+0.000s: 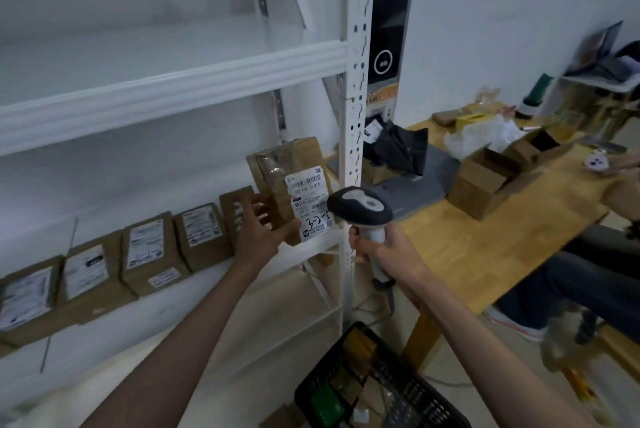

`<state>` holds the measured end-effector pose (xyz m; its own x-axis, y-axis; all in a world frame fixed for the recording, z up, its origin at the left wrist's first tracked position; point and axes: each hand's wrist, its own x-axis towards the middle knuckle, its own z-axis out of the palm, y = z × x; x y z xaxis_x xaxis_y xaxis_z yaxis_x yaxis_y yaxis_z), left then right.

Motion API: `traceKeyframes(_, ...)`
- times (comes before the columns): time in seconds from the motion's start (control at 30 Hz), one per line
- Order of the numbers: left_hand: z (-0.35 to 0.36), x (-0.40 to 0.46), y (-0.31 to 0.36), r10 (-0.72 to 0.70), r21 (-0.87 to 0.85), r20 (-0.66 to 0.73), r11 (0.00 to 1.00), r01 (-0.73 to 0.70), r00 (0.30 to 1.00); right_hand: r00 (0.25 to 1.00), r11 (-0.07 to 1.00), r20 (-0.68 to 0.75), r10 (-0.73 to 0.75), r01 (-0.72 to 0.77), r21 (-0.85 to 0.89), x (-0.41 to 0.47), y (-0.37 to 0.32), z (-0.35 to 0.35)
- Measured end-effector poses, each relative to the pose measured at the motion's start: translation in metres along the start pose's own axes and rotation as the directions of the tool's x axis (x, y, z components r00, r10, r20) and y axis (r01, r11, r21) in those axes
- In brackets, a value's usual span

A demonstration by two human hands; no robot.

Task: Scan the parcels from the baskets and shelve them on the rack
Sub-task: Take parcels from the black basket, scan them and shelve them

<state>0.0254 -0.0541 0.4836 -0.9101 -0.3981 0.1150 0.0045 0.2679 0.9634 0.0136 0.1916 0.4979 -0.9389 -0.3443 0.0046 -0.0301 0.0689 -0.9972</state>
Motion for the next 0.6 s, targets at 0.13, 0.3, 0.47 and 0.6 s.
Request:
traceKeyframes(0.13,-0.004,0.006,-0.001,0.062,0.038,-0.071,0.998,-0.059,0.996,0.994,0.997,0.080,0.068,-0.065,-0.047,-0.005,0.008,0.006)
traceKeyframes(0.3,-0.008,0.011,-0.005,0.102,0.076,-0.090,0.993,-0.096,0.991,0.990,0.997,0.126,0.063,-0.056,-0.057,-0.006,0.013,0.009)
traceKeyframes(0.47,-0.011,0.013,-0.011,0.111,0.096,-0.087,0.990,-0.103,0.990,0.990,0.999,0.131,0.051,-0.050,-0.012,-0.004,0.012,0.011)
traceKeyframes(0.6,-0.013,0.014,-0.015,0.107,0.096,-0.089,0.991,-0.098,0.990,0.993,0.999,0.107,0.042,-0.041,-0.016,0.001,0.009,0.011)
